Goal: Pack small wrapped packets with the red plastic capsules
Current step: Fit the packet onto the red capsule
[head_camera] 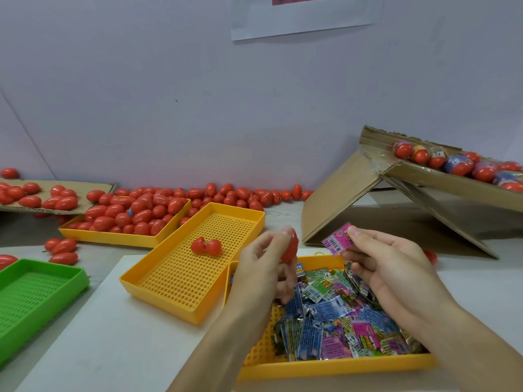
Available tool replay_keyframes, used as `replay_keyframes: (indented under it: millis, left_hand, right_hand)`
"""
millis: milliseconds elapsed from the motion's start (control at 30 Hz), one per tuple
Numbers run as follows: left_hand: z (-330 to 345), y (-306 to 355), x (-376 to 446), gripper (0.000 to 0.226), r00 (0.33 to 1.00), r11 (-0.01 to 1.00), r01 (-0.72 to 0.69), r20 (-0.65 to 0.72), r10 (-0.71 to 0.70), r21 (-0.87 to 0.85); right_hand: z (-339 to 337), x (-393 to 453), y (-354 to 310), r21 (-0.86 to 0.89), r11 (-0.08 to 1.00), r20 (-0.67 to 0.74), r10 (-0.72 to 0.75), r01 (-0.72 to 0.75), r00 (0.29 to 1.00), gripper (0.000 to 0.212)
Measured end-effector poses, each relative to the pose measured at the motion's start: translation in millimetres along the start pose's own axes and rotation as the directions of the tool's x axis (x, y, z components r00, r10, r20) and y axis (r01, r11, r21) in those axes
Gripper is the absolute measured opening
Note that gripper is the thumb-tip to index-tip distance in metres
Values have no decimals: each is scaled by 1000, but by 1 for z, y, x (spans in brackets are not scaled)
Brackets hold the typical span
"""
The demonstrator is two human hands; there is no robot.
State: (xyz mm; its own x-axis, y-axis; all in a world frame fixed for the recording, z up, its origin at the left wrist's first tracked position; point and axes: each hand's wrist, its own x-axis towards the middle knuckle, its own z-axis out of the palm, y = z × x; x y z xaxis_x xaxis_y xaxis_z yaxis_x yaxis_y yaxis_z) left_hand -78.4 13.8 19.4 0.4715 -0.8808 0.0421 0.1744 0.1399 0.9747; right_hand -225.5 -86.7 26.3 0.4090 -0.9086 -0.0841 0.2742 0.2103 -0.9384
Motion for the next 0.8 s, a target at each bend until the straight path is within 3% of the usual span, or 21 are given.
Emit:
replay_keyframes:
  millis: [167,400,533,700,800]
  left_hand:
    - [2,7,-1,32,982,917,176,134,-137,-357]
    - [0,8,-2,22,969,799,248,148,-200,-548]
    - [-1,8,-2,25,971,832,237,152,-185,-502]
    - [2,6,-2,24,992,964,121,70,-107,-238]
    - [3,5,-3,15,997,995,57,65,-52,-80]
  right_hand:
    - [1,-1,1,27,999,30,19,-20,999,18]
    - [1,-1,1,23,1000,53,18,-19,998,31]
    - [0,-1,1,25,1000,57,12,-13,998,33]
    - [1,-3,-1,-7,1000,121,8,-8,993,28]
    - [4,-11,-3,-188,976,235,-67,112,970,21]
